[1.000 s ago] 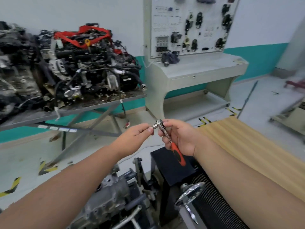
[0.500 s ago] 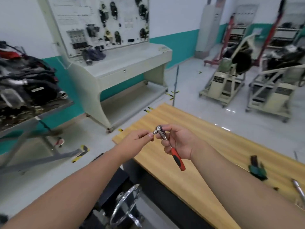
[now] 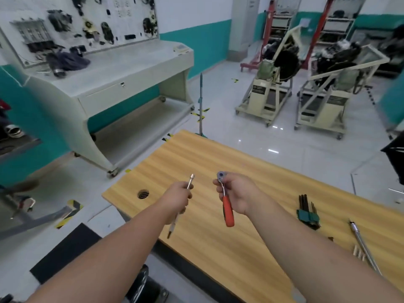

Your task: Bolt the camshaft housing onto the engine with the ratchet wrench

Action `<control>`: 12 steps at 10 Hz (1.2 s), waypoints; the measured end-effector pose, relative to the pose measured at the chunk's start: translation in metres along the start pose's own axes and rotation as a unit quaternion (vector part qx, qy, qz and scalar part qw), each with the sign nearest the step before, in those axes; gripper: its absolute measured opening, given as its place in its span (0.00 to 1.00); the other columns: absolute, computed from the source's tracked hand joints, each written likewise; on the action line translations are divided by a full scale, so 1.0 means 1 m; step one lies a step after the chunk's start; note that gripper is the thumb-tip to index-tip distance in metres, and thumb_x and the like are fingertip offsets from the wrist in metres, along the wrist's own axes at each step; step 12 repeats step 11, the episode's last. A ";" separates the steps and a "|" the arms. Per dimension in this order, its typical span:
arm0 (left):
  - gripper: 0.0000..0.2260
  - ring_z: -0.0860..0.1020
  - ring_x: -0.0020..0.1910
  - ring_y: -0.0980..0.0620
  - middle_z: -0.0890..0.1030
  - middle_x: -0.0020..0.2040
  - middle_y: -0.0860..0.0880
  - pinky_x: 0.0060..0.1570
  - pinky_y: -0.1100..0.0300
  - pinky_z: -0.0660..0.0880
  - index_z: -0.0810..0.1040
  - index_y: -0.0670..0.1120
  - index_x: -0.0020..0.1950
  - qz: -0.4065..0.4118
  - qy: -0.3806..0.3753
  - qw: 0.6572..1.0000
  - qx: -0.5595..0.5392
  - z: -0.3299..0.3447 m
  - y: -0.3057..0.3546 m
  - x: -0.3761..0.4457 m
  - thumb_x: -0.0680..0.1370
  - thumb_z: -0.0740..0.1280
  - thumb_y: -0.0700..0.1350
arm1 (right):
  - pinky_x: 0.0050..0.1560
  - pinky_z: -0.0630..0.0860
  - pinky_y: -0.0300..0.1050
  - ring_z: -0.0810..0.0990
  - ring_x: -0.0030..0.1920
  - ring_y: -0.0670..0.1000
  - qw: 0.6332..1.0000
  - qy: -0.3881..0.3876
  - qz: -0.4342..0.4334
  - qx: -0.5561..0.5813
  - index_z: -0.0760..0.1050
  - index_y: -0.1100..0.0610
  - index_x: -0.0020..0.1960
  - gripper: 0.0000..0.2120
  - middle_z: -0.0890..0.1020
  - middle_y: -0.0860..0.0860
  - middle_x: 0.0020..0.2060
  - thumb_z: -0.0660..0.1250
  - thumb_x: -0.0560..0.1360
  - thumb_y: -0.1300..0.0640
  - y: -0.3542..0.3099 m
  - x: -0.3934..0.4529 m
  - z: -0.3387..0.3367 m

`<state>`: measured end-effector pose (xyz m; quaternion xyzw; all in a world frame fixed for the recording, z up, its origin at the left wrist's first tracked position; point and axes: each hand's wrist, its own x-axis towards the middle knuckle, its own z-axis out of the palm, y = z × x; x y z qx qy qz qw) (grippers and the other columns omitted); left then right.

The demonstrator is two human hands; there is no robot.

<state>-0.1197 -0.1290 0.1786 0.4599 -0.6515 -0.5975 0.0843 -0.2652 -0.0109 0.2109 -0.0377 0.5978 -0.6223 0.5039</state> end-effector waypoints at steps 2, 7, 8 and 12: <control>0.09 0.82 0.46 0.47 0.81 0.47 0.45 0.47 0.47 0.81 0.77 0.48 0.52 -0.049 -0.029 0.998 0.003 0.064 -0.036 0.035 0.81 0.61 0.36 | 0.33 0.74 0.47 0.77 0.34 0.55 0.975 0.203 0.022 -0.085 0.74 0.54 0.64 0.24 0.80 0.59 0.39 0.61 0.74 0.76 0.067 0.043 -0.053; 0.08 0.79 0.42 0.42 0.79 0.40 0.43 0.50 0.45 0.80 0.80 0.42 0.50 -0.061 -0.017 0.983 0.169 0.132 -0.118 0.110 0.75 0.64 0.36 | 0.35 0.69 0.47 0.77 0.40 0.56 0.846 0.212 -0.006 -0.489 0.74 0.55 0.47 0.09 0.81 0.52 0.40 0.57 0.75 0.65 0.169 0.119 -0.095; 0.10 0.80 0.46 0.46 0.79 0.41 0.49 0.48 0.51 0.79 0.80 0.47 0.54 -0.037 -0.005 0.979 0.199 0.137 -0.118 0.109 0.74 0.68 0.38 | 0.33 0.67 0.45 0.78 0.42 0.55 0.817 0.210 -0.001 -0.538 0.71 0.52 0.44 0.06 0.79 0.51 0.41 0.58 0.78 0.59 0.167 0.123 -0.095; 0.21 0.77 0.49 0.53 0.76 0.49 0.54 0.46 0.61 0.73 0.74 0.47 0.68 -0.060 -0.042 0.976 0.204 0.114 -0.122 0.087 0.77 0.71 0.50 | 0.51 0.77 0.50 0.78 0.54 0.58 0.829 0.204 -0.015 -0.520 0.75 0.57 0.60 0.13 0.78 0.56 0.55 0.62 0.78 0.54 0.154 0.115 -0.094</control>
